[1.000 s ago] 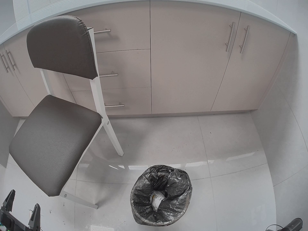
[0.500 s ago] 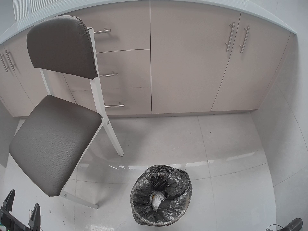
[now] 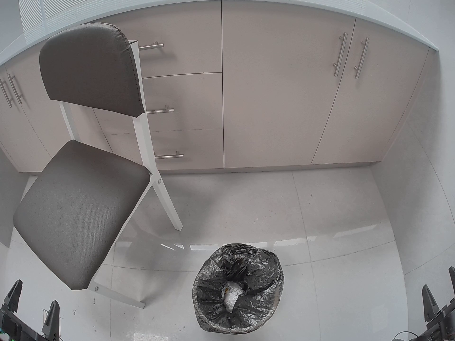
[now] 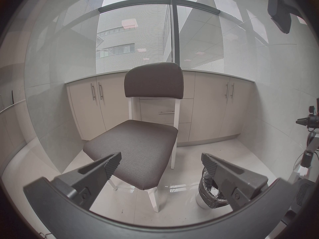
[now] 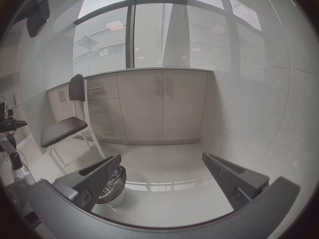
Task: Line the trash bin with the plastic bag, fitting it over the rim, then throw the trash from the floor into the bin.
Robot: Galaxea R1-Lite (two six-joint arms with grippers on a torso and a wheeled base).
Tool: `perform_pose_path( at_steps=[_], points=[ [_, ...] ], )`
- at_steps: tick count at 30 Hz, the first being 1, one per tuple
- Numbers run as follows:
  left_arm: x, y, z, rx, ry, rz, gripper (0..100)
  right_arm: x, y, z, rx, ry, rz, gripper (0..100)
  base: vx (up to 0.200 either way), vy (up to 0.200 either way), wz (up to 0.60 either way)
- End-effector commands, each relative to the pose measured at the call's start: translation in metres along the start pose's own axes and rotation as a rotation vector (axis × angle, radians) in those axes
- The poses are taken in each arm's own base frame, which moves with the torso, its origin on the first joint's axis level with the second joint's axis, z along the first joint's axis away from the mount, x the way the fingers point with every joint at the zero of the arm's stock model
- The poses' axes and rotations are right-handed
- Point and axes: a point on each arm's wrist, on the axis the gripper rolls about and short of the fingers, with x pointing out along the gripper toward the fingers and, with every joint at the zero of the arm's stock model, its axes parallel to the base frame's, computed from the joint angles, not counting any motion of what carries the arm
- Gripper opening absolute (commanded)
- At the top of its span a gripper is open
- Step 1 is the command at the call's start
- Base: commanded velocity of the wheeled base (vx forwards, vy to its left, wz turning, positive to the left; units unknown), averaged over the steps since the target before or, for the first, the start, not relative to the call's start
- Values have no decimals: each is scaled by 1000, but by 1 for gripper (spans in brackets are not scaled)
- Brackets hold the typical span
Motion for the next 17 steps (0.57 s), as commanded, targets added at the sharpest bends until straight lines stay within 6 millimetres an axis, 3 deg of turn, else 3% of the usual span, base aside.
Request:
perform_pose_path(
  at_steps=[1,17],
  points=[
    [0,0,-5,0,3,0,100,1,0,-8,26,12,-3,100,0,0,0],
    [0,0,-5,0,3,0,100,1,0,-8,22,12,-4,100,0,0,0]
  ],
)
